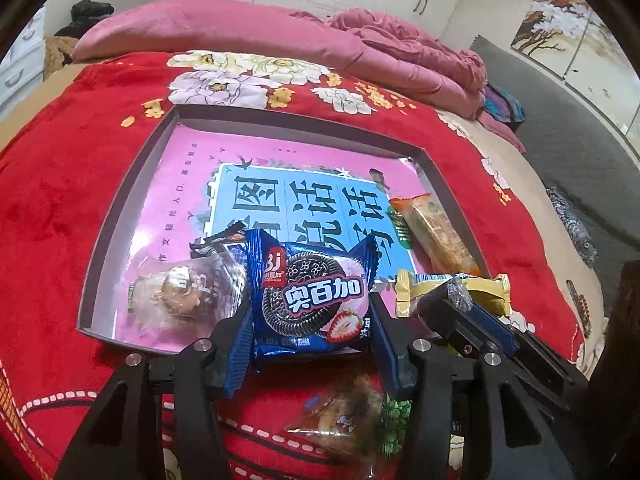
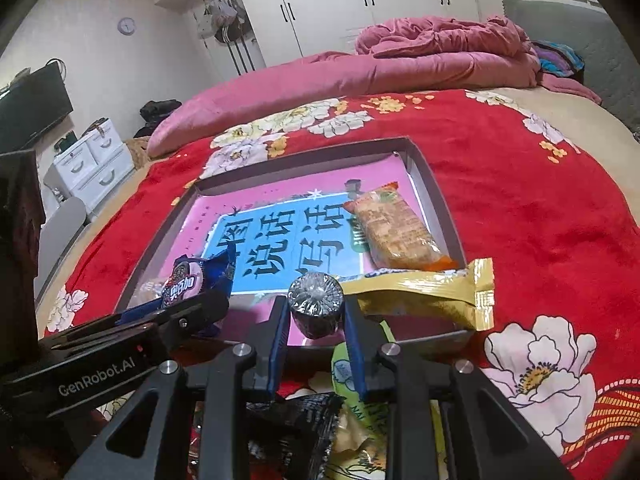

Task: Organize snacks
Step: 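Lower the Oreo pack into the tray with the left tool while the right tool lowers the cup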

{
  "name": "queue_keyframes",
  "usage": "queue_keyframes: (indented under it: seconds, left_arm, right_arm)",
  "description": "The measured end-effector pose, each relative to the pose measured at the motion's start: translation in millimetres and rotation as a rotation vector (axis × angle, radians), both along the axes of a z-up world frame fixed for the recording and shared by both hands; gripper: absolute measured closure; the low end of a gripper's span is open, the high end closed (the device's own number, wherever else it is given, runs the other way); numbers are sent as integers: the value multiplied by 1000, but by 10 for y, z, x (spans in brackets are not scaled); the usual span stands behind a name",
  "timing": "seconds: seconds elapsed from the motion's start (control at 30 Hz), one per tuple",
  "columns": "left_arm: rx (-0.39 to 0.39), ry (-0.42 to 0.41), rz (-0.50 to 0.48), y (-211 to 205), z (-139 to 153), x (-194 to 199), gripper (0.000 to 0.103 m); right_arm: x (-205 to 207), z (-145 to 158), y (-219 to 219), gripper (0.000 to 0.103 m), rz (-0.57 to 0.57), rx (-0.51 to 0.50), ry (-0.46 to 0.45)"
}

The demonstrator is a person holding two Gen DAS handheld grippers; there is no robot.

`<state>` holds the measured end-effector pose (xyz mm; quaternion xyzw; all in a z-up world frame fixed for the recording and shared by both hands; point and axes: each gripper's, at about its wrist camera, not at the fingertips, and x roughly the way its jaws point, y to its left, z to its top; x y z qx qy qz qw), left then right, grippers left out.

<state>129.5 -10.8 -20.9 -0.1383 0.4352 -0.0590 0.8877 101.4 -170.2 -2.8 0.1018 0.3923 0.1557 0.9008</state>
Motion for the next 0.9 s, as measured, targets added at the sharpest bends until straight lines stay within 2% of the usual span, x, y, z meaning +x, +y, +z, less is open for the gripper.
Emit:
queue_keyframes:
  seconds: [0.4,0.9]
  left_arm:
    - [25,-12,-12,-46,-32,91,48]
    - [44,-22,-22,-70,-33,122,46]
  right_arm:
    - [3,-10,-29,75,-21,-39,5]
    - [-23,69,-148,75,-71,-33,-19]
